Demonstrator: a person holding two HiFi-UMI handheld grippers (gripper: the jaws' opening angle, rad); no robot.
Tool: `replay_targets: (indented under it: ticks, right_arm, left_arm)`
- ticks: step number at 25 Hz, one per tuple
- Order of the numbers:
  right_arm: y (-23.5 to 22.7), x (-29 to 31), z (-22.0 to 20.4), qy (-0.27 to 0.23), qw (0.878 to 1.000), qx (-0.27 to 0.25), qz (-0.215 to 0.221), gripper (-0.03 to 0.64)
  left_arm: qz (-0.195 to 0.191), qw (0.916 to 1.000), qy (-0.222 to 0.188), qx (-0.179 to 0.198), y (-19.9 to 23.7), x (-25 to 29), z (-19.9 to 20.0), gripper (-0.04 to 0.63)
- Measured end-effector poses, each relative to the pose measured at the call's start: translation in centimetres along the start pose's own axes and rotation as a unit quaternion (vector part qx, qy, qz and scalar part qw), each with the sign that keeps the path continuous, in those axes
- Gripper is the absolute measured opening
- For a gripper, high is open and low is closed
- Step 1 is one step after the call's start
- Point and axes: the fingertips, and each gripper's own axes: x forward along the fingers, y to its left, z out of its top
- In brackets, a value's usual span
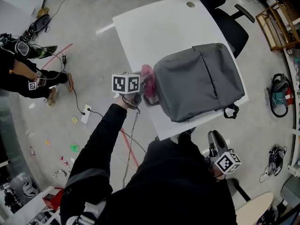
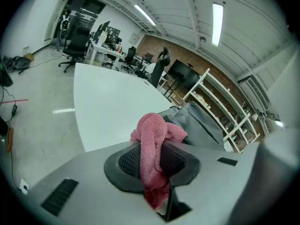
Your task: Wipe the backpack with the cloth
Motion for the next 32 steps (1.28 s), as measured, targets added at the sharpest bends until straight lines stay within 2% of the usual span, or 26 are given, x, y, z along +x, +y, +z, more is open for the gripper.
replay_targets:
  ticks: [4, 8, 13, 16, 19, 22, 24, 28, 32]
  right_arm:
    - [0.2, 1.2, -0.2, 0.015, 1.0, -0.004, 0.024, 0.141]
    - [1.7, 2.8, 0.3, 0.042, 0.996, -0.026, 0.076, 0.141]
    - [4.0, 3.4, 1.1, 0.068, 0.984, -0.074, 0.148, 0.141]
    - [4.6, 2.4, 1.7, 0.076, 0.976, -0.095, 0.18, 0.141]
    - [3.9, 0.5, 2.3, 0.084, 0.969, -0.112, 0.205, 0.136]
    - [3.0, -1.3, 2.4, 0.093, 0.957, -0.145, 0.235, 0.124]
    - [1.9, -3.0, 2.4, 0.096, 0.95, -0.165, 0.249, 0.121]
    - [-0.8, -6.7, 2.0, 0.102, 0.937, -0.207, 0.261, 0.121]
    - [-3.6, -9.9, 0.8, 0.12, 0.931, -0.216, 0.27, 0.121]
  left_arm:
    - [-0.012, 0.9993, -0.014, -0.032, -2.8, -0.9, -3.6, 0.086]
    - [-0.032, 0.9979, -0.011, -0.055, -8.3, -2.0, -9.4, 0.086]
    - [-0.017, 0.9991, 0.02, -0.032, -15.4, -2.4, -17.4, 0.086]
    - [-0.008, 0.998, 0.012, -0.062, -18.3, -3.6, -20.8, 0.086]
    - [-0.017, 0.996, 0.009, -0.087, -22.6, -4.1, -24.2, 0.086]
    - [-0.007, 0.9974, -0.002, -0.072, -26.3, -3.9, -26.0, 0.085]
    - [0.009, 0.9975, -0.024, -0.066, -28.4, -4.0, -26.4, 0.086]
    - [0.016, 0.9926, -0.077, -0.093, -33.2, -4.2, -27.2, 0.086]
    - [0.017, 0.9933, -0.073, -0.088, -37.9, -3.2, -30.2, 0.086]
